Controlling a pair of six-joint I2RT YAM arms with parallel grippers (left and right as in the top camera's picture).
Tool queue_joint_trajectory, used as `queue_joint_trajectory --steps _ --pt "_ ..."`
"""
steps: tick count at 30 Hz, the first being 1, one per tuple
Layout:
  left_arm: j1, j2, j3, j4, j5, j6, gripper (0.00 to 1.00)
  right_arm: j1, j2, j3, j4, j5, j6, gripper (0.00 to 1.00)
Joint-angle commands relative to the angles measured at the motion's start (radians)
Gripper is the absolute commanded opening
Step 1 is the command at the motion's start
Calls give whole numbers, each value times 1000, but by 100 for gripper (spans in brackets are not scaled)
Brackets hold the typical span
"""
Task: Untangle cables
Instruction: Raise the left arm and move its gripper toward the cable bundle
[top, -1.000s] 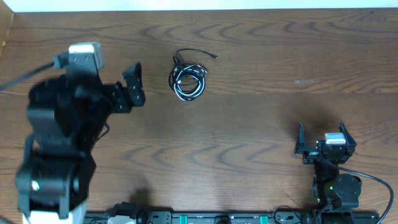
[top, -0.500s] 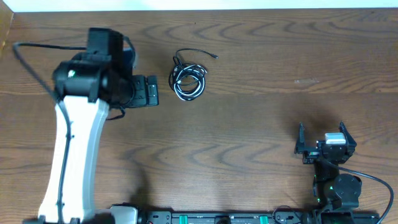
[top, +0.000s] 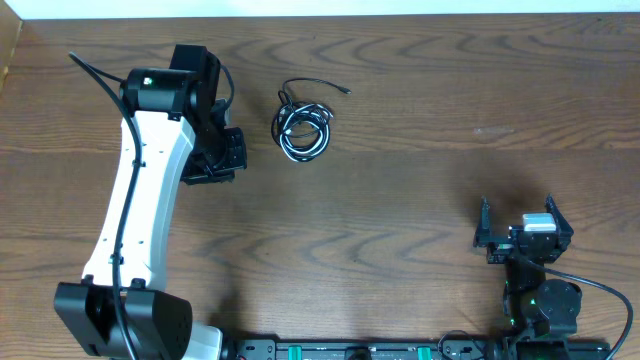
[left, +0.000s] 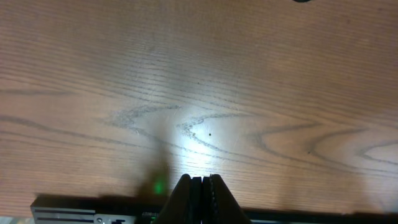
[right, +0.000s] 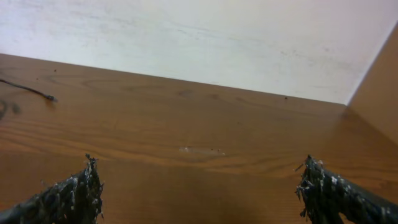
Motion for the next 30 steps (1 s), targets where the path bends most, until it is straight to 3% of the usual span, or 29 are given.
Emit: queue_joint_trajectory --steps 1,9,30 --pt "0 3 -6 16 2 -10 8 -6 -1 0 -4 8 -14 99" --pt "0 3 -6 117 1 -19 7 -6 -1 0 -4 8 -14 99" --pt "0 4 -97 221 1 -249 7 -6 -1 0 -4 8 -14 99"
